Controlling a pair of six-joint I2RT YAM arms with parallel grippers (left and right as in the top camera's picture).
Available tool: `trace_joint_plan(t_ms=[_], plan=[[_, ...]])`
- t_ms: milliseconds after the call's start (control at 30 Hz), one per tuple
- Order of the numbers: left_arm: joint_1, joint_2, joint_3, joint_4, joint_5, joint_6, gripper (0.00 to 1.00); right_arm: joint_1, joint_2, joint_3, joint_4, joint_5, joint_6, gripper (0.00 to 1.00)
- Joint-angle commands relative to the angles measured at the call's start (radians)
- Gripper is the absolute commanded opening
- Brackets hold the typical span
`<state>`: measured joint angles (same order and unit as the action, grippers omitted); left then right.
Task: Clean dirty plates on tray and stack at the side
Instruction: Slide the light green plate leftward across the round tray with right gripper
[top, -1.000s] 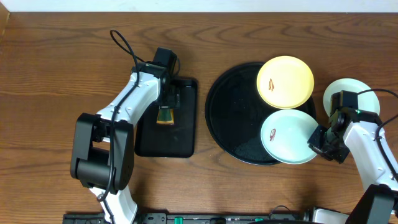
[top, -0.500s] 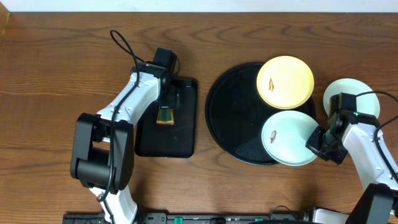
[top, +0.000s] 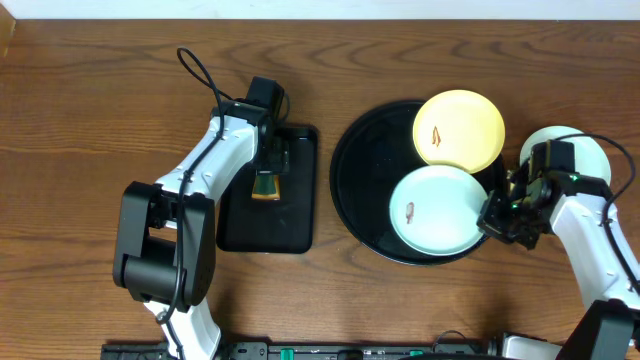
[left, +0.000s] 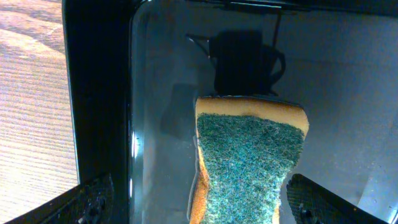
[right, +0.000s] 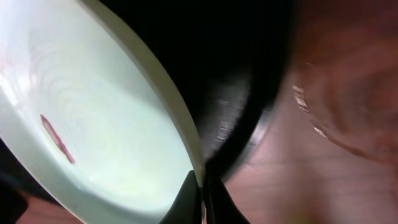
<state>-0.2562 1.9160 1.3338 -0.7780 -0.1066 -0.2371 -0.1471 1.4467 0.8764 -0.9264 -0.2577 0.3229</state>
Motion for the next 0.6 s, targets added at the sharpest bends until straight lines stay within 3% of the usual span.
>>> trace_joint_plan(t_ms=[0,300,567], plan=[[0.003,-0.019,0.009,-0.003,0.002,-0.005,0.9,0.034,-0.022,0.025,0.044,-0.076,-0.032,0.01],[0.003,-0.019,0.009,-0.003,0.002,-0.005,0.9,0.137,-0.019,0.024,0.232,-0.106,-0.12,0.01],[0.003,-0.019,0.009,-0.003,0.002,-0.005,0.9,0.219,0.006,0.021,0.256,-0.004,-0.129,0.01]])
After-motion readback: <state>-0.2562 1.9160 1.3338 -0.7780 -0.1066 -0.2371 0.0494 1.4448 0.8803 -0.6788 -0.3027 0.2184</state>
